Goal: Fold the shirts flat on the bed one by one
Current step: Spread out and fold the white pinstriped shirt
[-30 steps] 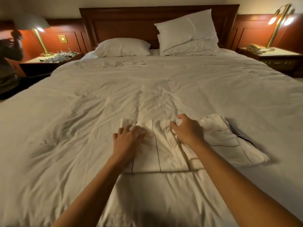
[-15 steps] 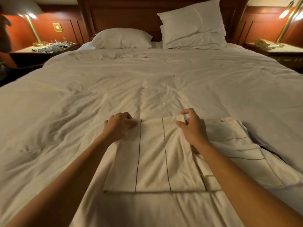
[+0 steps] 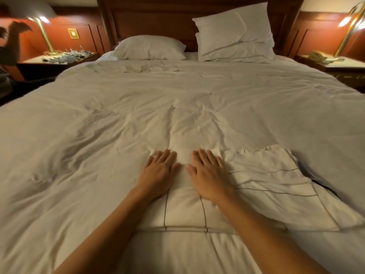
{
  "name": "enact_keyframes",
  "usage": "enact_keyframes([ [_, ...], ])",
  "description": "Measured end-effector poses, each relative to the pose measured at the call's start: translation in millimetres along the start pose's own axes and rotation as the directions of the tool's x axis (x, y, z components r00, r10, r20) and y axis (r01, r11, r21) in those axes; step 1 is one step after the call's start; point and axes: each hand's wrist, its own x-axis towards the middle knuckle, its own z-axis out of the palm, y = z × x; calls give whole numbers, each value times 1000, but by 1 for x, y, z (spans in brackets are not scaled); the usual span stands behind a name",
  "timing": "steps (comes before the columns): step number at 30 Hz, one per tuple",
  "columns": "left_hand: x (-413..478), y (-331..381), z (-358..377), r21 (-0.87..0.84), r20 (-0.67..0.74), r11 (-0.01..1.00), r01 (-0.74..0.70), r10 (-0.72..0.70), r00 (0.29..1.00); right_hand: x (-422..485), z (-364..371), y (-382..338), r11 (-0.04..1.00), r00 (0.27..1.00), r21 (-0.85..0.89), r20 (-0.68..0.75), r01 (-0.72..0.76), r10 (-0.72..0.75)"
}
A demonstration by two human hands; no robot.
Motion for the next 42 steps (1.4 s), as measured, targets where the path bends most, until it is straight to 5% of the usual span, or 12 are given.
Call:
enact_keyframes([
  [5, 4, -28, 3, 120, 115, 987, 104, -118, 986, 3, -1, 15, 993, 993, -114, 107, -37, 49],
  [10, -12, -18, -2, 181, 36, 978, 105, -113, 993, -30, -5, 2, 986, 995, -163, 99, 36, -20],
  [15, -50, -17, -10, 133, 75, 988, -83, 74, 994, -85, -12, 10, 973, 965, -105, 186, 206, -184],
  [18, -63, -24, -17, 140, 140, 988, -66, 46, 989, -101, -27, 15, 961, 922, -74, 308, 267, -233],
  [21, -63, -23, -20, 137, 211, 990, -22, -8, 977, -97, -58, 32, 963, 884, 142, 382, 231, -269],
  [24, -50, -21, -25, 96, 257, 995, 34, -58, 965, -96, -91, 65, 893, 945, 445, 254, 75, -206],
  [28, -47, -14, -21, 38, 207, 993, 114, -119, 971, -101, -111, 130, 865, 1000, 501, -29, 10, 5],
  [30, -55, -10, -13, 46, 146, 989, 143, -148, 978, -100, -109, 166, 892, 960, 400, -85, -212, 266],
  [32, -59, -7, -8, 47, 91, 987, 157, -161, 983, -102, -99, 195, 806, 843, 301, -13, -510, 538],
  [34, -60, -6, -7, 48, 66, 985, 163, -166, 984, -104, -87, 202, 716, 756, 282, 57, -638, 652],
  [39, -61, -6, -9, 30, 64, 988, 155, -156, 986, -97, -82, 180, 691, 823, 505, 69, -517, 564],
  [42, -63, -10, -12, -59, 36, 988, 140, -138, 990, -96, -90, 177, 538, 820, 705, 107, -461, 562],
])
